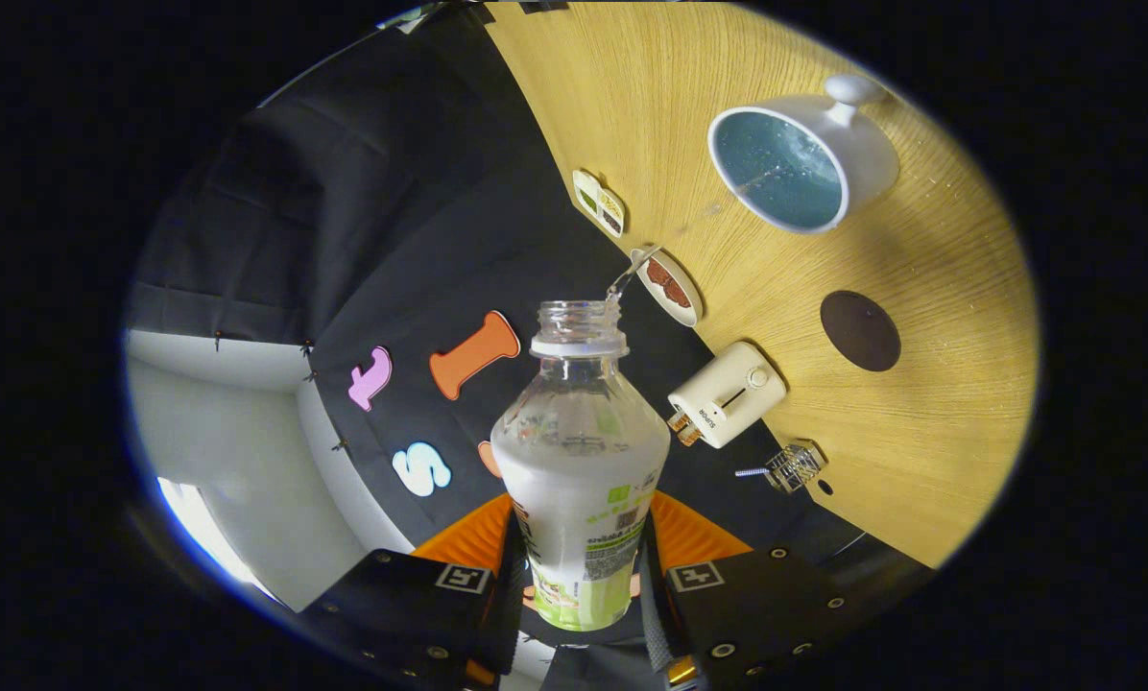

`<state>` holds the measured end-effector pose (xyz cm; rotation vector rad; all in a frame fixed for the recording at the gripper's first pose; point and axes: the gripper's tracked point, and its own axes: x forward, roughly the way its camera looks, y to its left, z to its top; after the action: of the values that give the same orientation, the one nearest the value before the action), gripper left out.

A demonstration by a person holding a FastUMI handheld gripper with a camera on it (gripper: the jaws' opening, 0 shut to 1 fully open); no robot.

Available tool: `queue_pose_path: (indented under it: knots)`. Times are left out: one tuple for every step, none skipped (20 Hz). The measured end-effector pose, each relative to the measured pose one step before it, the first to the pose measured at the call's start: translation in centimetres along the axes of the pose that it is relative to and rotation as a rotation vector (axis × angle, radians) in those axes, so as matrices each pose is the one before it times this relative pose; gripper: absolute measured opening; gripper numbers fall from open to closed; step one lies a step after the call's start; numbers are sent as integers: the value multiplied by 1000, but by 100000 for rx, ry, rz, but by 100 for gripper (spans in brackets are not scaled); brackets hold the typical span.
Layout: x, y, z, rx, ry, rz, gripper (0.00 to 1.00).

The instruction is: Take the bottle from table, then pour the juice into the cup, finally place the bottle on the coaster

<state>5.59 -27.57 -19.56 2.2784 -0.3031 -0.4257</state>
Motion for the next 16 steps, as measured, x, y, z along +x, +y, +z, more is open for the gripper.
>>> queue_pose_path:
  knots:
    - [107, 55, 90, 1440, 58, 84, 53]
    - [-62, 333, -220, 2316, 51, 678, 53]
    - [58, 256, 125, 1397, -724, 524, 53]
    - [97, -319, -78, -1202, 132, -781, 53]
    - [97, -158, -105, -298, 400, 145, 53]
    - [-82, 360, -150, 753, 616, 497, 53]
    - [6, 99, -32, 172, 127, -26, 53]
    - [211, -195, -26, -482, -123, -515, 53]
    - [212, -68, -86, -199, 198, 122, 53]
    - [-93, 144, -52, 113, 110, -35, 53]
    - [-60, -172, -1, -564, -108, -713, 53]
    - [-36, -170, -233, -976, 268, -487, 53]
    - [-27, -21, -29, -1064, 230, 173, 53]
    - [112, 70, -22, -1056, 20, -263, 53]
    - [120, -243, 137, -1335, -329, -317, 53]
    - [-234, -163, 127, -1343, -97, -753, 53]
